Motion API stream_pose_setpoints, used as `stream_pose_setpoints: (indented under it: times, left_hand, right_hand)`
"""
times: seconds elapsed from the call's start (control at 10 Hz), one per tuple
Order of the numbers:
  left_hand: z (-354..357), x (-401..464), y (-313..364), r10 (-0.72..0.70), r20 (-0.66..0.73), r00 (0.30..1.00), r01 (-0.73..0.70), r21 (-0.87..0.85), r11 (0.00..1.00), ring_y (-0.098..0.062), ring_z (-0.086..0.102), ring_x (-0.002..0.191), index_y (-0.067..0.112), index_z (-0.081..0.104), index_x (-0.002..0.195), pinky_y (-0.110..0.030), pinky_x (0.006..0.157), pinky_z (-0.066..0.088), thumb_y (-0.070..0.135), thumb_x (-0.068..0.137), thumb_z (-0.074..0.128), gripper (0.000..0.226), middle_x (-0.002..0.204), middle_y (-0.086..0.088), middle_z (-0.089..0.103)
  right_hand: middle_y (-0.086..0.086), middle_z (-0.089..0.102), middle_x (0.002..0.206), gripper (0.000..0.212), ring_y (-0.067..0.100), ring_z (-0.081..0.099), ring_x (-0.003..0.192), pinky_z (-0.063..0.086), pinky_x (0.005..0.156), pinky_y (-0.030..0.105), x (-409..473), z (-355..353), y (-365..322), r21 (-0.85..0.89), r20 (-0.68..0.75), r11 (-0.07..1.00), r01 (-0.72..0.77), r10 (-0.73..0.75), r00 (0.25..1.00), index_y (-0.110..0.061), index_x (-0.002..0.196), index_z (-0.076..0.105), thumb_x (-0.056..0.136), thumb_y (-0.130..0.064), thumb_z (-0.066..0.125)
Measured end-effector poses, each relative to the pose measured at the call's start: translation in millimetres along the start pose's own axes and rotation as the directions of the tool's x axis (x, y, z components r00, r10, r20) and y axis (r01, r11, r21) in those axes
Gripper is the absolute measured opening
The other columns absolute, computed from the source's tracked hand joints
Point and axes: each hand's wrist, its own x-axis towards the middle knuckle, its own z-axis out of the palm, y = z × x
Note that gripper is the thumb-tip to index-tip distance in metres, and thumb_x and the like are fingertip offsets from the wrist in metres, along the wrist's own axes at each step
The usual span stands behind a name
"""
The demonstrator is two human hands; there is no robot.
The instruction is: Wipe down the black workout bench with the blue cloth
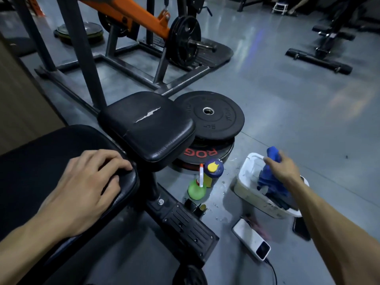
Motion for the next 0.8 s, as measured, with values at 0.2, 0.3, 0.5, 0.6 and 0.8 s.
stream_pose_setpoints:
  times: [0.2, 0.3, 0.5, 0.6, 0.8]
  left_hand:
    - [-2, -2, 0, -0.01, 0.008, 1.0, 0.01, 0.006, 1.0, -0.021, 0.049, 0.112, 0.03, 0.063, 0.116, -0.034, 0.092, 0.033, 0.036, 0.092, 0.038, 0.035, 0.12, 0.011, 0.055]
    - [-3, -5, 0, -0.002, 0.005, 1.0, 0.002, 0.019, 1.0, -0.019, 0.049, 0.113, 0.03, 0.062, 0.117, -0.031, 0.093, 0.032, 0.036, 0.093, 0.038, 0.035, 0.12, 0.012, 0.054]
    - [-14, -18, 7, -0.023, 0.033, 0.999, 0.026, -0.088, 0.996, -0.012, 0.05, 0.118, 0.034, 0.059, 0.122, -0.032, 0.104, 0.04, 0.036, 0.097, 0.04, 0.032, 0.126, 0.018, 0.054]
    - [-34, -46, 17, -0.077, 0.036, 0.996, 0.084, -0.319, 0.944, -0.002, 0.054, 0.114, 0.031, 0.059, 0.125, -0.031, 0.102, 0.045, 0.034, 0.101, 0.047, 0.027, 0.122, 0.02, 0.058]
    - [-102, -155, 52, -0.399, -0.065, 0.915, 0.289, -0.584, 0.758, -0.005, 0.065, 0.103, 0.039, 0.067, 0.112, -0.017, 0.087, 0.049, 0.033, 0.1, 0.056, 0.017, 0.109, 0.02, 0.069]
  right_hand:
    - [0.008, 0.057, 0.142, 0.043, 0.026, 0.054, 0.128, 0.04, 0.1, 0.03, -47, 45, -15, 0.179, 0.148, 0.981, 0.071, -0.098, 0.984, -0.012, 0.141, 0.054, 0.099, -0.021, 0.056]
    - [-0.002, 0.073, 0.114, 0.018, 0.02, 0.065, 0.111, 0.049, 0.1, 0.041, -85, 64, -30, 0.27, 0.213, 0.953, 0.136, -0.197, 0.957, -0.026, 0.103, 0.073, 0.095, -0.029, 0.057]
    - [-0.004, 0.068, 0.071, 0.026, 0.01, 0.06, 0.068, 0.049, 0.065, 0.03, -176, 65, -114, 0.527, 0.197, 0.793, 0.305, -0.463, 0.864, -0.014, 0.072, 0.068, 0.096, -0.02, 0.059]
    - [0.002, 0.062, 0.066, 0.034, 0.014, 0.056, 0.063, 0.046, 0.06, 0.029, -227, 48, -151, 0.617, 0.24, 0.693, 0.372, -0.616, 0.75, -0.001, 0.073, 0.062, 0.1, -0.022, 0.057]
    - [0.007, 0.061, 0.065, 0.037, 0.014, 0.055, 0.058, 0.046, 0.058, 0.027, -337, 25, -193, 0.693, 0.454, 0.626, 0.357, -0.764, 0.458, -0.01, 0.073, 0.062, 0.103, -0.028, 0.051]
